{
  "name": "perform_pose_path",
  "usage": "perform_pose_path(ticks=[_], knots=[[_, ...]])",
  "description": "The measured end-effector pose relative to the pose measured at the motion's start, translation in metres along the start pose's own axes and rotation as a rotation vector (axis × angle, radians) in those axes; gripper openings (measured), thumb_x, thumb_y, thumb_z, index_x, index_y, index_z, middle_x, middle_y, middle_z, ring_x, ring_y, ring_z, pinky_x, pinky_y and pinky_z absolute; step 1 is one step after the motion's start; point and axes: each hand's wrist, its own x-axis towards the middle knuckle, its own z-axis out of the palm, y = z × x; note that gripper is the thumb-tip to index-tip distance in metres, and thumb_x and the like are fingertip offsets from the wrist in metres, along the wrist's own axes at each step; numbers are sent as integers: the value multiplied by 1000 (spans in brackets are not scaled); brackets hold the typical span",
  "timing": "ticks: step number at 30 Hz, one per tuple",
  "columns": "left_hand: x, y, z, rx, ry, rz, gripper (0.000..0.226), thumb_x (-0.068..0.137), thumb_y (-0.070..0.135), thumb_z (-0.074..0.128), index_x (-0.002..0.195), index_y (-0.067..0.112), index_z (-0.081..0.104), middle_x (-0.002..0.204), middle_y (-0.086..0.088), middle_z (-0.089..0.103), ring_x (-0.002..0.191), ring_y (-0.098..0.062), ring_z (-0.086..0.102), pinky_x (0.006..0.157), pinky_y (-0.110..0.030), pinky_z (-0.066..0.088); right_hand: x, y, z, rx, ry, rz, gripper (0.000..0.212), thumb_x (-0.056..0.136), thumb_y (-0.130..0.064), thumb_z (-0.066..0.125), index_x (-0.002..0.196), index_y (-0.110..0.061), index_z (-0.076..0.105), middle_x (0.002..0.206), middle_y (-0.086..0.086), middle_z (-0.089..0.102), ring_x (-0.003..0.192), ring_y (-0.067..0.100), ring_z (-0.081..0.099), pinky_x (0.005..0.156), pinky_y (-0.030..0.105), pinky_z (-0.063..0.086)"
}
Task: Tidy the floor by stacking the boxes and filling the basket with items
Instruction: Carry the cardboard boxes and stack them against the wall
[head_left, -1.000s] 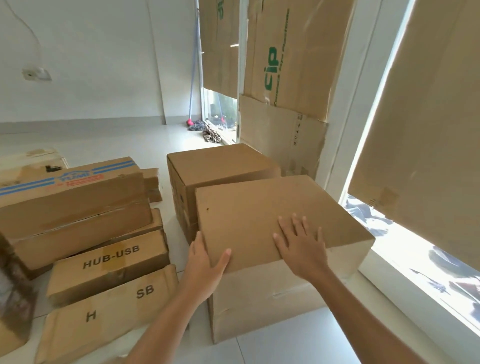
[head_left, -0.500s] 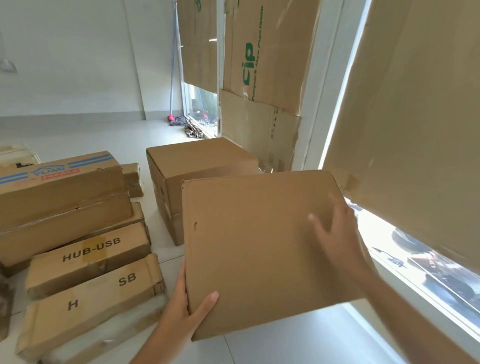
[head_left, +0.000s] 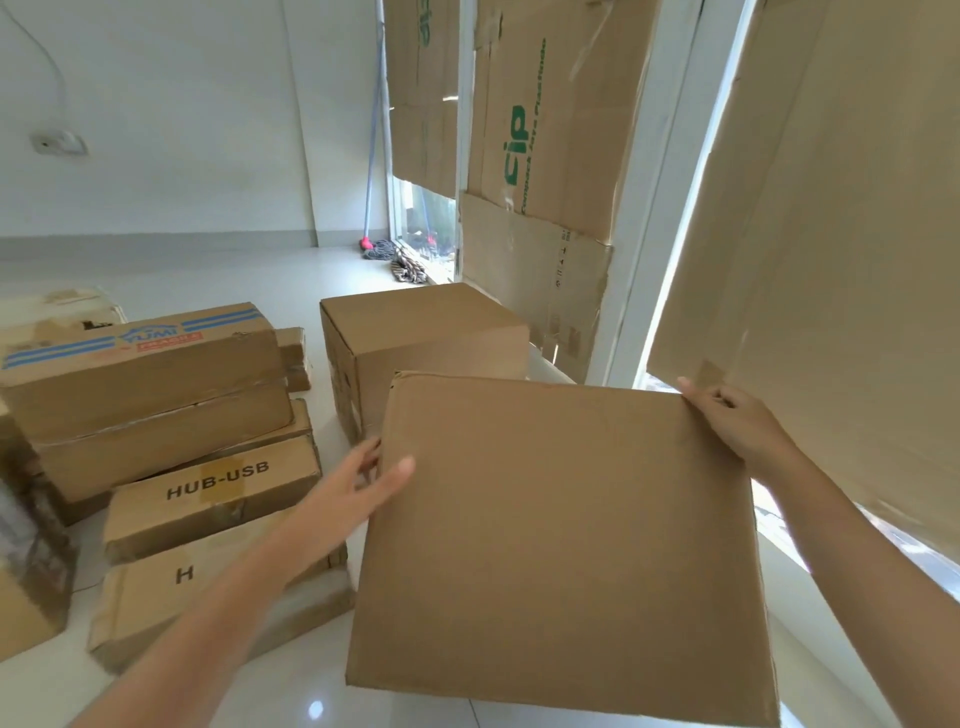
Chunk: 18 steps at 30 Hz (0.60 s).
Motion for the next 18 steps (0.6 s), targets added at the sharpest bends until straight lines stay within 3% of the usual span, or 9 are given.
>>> perform_pose_path(ticks=[2, 4, 7, 9, 12, 16, 18], knots=[[14, 18, -8, -3, 75, 1, 106, 55, 89, 46, 143, 33, 27, 140, 10, 44, 119, -12, 50, 98, -34, 45, -10, 1, -5, 113, 23, 20, 26, 89, -46, 56, 80, -22, 62, 91, 0, 59, 79, 15, 54, 68, 28, 37], [23, 30, -11, -37, 146, -42, 104, 56, 92, 39, 140, 31, 36, 135, 7, 49, 117, -16, 51, 98, -40, 45, -22, 3, -11, 236, -10, 165, 21, 88, -39, 57, 79, -23, 65, 85, 0, 64, 70, 12, 60, 66, 28, 41], [29, 36, 3, -110, 173, -140, 88, 72, 82, 34, 134, 20, 45, 132, 2, 49, 120, -21, 47, 104, -38, 35, -46, 2, -21, 377, -221, 414, 19, 83, -42, 59, 82, -24, 66, 61, 0, 67, 54, 15, 63, 60, 28, 47], [27, 29, 12, -206, 240, -167, 64, 81, 70, 42, 119, 20, 53, 122, -2, 52, 110, -21, 49, 96, -32, 35, -57, -2, -26, 412, -310, 472, 20, 84, -40, 59, 82, -21, 66, 58, 1, 67, 49, 16, 63, 60, 28, 48], [21, 26, 9, -295, 314, -163, 48, 83, 60, 52, 112, 22, 52, 113, -1, 52, 104, -21, 47, 90, -33, 33, -70, -14, -33, 434, -379, 411, 20, 82, -35, 62, 91, -18, 66, 64, 1, 68, 52, 13, 64, 61, 28, 49], [7, 36, -24, -393, 443, -95, 49, 80, 56, 58, 115, 21, 58, 118, 2, 53, 108, -19, 47, 96, -33, 36, -80, -55, -39, 351, -449, 233, 59, 51, -45, 78, 102, -16, 74, 92, 3, 73, 75, 13, 68, 70, 31, 52], [-5, 47, -48, -418, 508, -51, 45, 71, 61, 62, 102, 28, 67, 117, 3, 60, 109, -19, 53, 98, -38, 41, -88, -83, -38, 361, -473, 118, 61, 41, -51, 80, 95, -21, 77, 96, 1, 74, 80, 9, 70, 70, 26, 59]])
